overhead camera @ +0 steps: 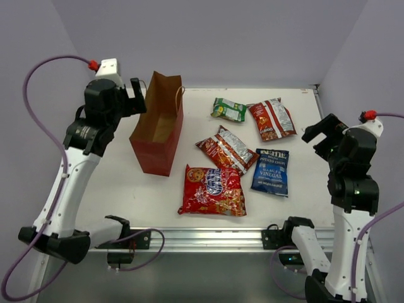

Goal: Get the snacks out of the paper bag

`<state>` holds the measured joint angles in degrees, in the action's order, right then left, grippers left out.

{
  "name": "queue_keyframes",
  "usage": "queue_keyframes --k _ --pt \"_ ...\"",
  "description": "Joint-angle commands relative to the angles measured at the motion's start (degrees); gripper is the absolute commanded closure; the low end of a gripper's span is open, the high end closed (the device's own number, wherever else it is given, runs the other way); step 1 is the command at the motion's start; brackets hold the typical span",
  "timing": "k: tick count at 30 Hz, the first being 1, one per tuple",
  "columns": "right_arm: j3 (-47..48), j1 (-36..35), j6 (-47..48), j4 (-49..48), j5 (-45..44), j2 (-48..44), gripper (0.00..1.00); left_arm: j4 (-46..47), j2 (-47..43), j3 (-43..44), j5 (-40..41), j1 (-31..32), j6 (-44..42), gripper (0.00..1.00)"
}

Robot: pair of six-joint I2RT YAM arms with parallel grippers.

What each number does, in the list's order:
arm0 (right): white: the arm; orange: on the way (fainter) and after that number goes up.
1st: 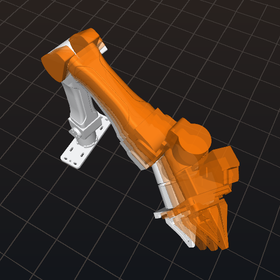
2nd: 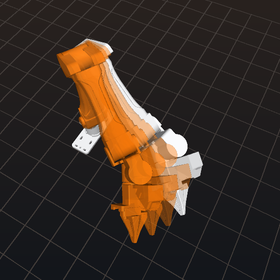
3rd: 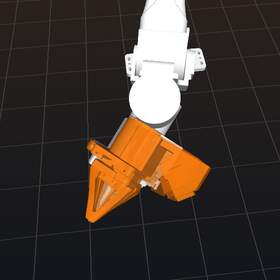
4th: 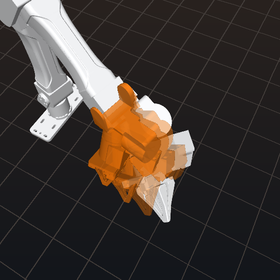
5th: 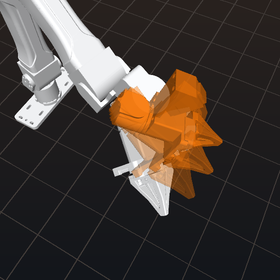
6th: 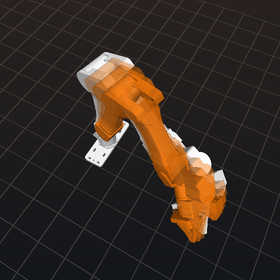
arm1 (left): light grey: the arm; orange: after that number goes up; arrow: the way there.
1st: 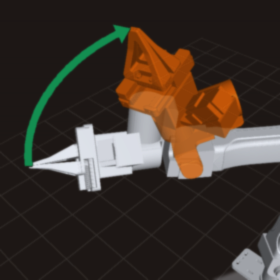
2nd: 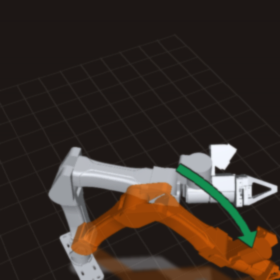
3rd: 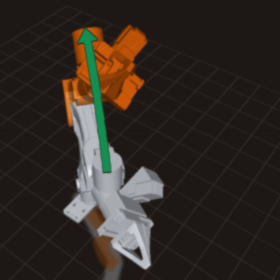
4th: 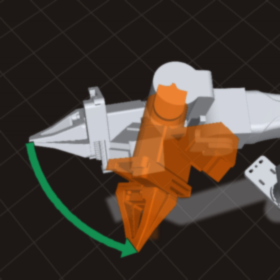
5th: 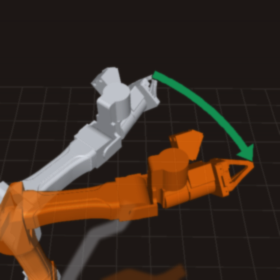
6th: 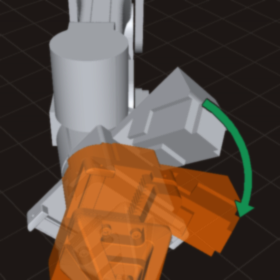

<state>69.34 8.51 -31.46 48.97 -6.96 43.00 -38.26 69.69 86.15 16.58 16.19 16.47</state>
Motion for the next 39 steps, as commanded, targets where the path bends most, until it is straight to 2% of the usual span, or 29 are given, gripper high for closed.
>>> queue_keyframes --k 1,7,10,13,20,24,39 --pt "7.72 -3.92 6.67 -0.72 -4.26 1.03 0.01 -1.38 -8.31 0.52 1.43 -0.36 -2.84 0.00" --pt "16.69 -18.42 14.49 -3.35 -17.98 0.24 0.01 0.29 -21.50 -6.51 9.87 -0.36 -6.36 0.00" --pt "17.85 -21.51 15.73 -4.32 -16.86 -1.51 0.01 -2.16 -24.68 -7.66 11.80 -0.36 -7.06 0.00" --pt "15.83 -22.48 15.91 -4.94 -16.94 -5.03 0.01 -4.36 -27.23 -8.80 13.65 -0.36 -7.68 0.00" --pt "8.19 -22.84 16.96 -5.38 -14.48 -15.92 0.01 -7.61 -33.04 -11.88 11.11 0.16 -7.59 0.00" --pt "7.39 -22.84 18.01 -5.38 -14.39 -20.49 0.01 -9.02 -33.83 -11.62 9.00 0.16 -6.71 0.00" --pt "8.79 -23.01 18.54 -7.22 -15.63 -20.59 0.01 -9.02 -30.76 -8.89 9.26 0.34 -6.19 0.00"
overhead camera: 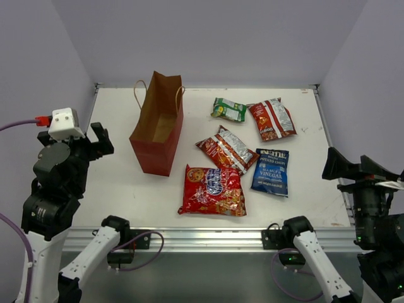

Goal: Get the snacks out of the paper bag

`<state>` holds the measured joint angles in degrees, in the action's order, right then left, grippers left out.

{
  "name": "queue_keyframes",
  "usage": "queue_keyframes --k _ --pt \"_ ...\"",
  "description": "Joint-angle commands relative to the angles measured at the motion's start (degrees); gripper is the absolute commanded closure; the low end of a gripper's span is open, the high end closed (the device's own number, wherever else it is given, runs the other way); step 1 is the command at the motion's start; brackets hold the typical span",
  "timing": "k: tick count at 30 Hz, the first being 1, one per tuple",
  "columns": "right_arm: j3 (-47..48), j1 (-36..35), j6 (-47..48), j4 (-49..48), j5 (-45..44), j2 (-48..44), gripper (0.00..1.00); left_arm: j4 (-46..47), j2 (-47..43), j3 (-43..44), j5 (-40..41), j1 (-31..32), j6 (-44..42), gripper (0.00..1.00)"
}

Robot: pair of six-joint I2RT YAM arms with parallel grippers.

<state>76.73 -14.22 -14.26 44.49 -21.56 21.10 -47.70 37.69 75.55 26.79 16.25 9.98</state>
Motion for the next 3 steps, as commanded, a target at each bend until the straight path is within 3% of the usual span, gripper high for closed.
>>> queue_keyframes --k 1,3 --pt "1.32 -0.37 1.25 -2.83 -1.03 1.31 0.01 0.42 1.33 1.79 -1.03 0.27 0.48 0.00" --pt "1.41 -0.72 1.34 -3.00 -0.76 1.31 0.01 0.50 1.24 1.80 -1.12 0.27 0.74 0.00"
